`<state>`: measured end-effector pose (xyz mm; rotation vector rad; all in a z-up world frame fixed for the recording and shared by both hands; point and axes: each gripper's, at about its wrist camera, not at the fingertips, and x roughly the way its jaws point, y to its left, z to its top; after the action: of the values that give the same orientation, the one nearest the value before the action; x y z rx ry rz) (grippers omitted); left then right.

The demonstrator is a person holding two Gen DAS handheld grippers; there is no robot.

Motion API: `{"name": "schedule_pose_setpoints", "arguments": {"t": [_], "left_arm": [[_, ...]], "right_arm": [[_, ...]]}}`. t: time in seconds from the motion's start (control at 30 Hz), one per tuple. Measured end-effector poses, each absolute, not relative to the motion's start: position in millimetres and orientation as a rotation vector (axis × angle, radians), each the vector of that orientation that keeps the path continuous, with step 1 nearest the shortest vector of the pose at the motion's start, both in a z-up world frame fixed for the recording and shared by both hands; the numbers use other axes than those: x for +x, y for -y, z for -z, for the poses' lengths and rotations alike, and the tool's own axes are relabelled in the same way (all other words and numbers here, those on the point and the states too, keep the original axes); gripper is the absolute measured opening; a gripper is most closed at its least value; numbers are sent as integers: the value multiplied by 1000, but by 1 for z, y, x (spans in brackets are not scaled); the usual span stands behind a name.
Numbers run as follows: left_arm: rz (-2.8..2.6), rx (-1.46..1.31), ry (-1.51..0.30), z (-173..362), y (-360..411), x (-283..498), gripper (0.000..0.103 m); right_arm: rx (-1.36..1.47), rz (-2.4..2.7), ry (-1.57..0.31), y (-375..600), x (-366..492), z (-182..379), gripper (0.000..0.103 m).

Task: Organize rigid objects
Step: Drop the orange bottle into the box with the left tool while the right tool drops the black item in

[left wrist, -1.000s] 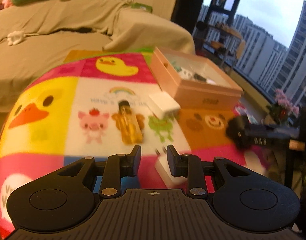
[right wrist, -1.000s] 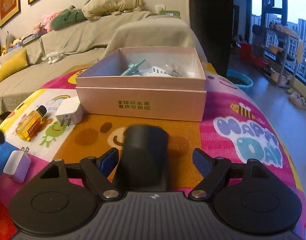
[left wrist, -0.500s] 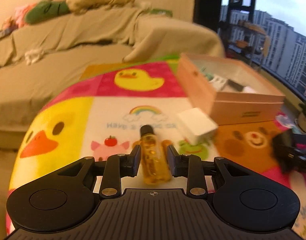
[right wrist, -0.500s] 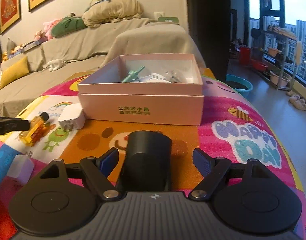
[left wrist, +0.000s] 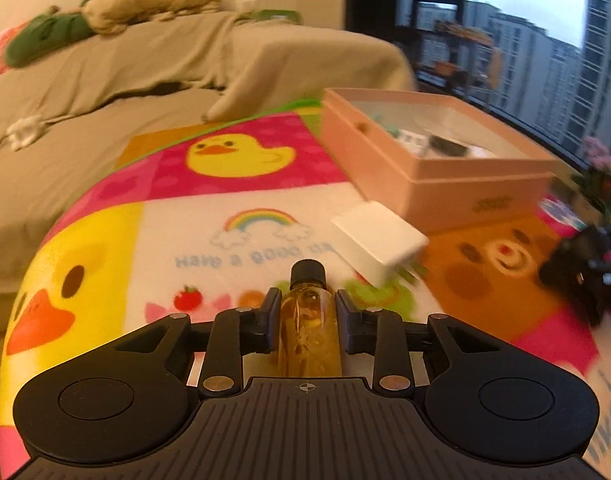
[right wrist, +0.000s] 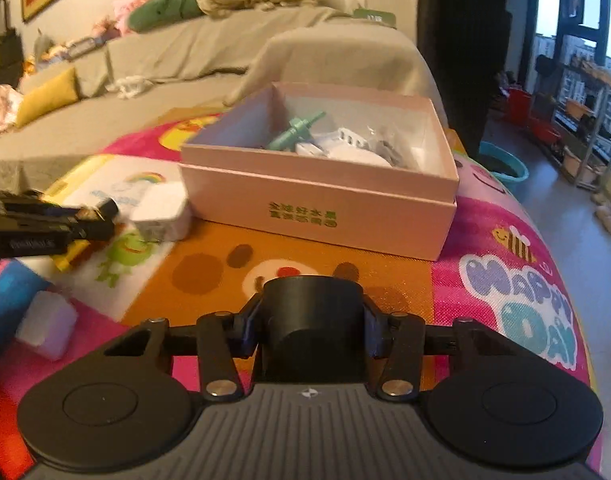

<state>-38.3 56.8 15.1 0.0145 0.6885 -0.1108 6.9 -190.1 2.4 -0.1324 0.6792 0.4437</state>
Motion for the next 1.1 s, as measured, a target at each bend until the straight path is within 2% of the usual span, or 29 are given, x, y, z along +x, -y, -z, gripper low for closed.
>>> {"name": "schedule_pose_setpoints", "arguments": {"t": [0.27, 0.4, 0.5, 0.77, 0.9, 1.1], "left_arm": [[233, 3, -598, -65, -44, -65, 32], [298, -55, -487, -112, -28, -32, 32], [325, -74, -452, -125, -7, 7, 32], [282, -86, -577, -85, 31, 90, 32], [262, -132, -583, -75, 13, 78, 32], [216, -187, -605, -68, -29, 20, 32]], "right_arm": [[-115, -452, -572, 223, -34, -32, 48], [-115, -434, -510, 227, -41, -43, 48], [-94, -443, -499, 225, -42, -45, 48], [-102, -412, -501, 230, -42, -34, 48], [-97, -385, -530, 235, -35, -26, 48], [-97, -382, -548, 229, -17, -27, 48]]}}
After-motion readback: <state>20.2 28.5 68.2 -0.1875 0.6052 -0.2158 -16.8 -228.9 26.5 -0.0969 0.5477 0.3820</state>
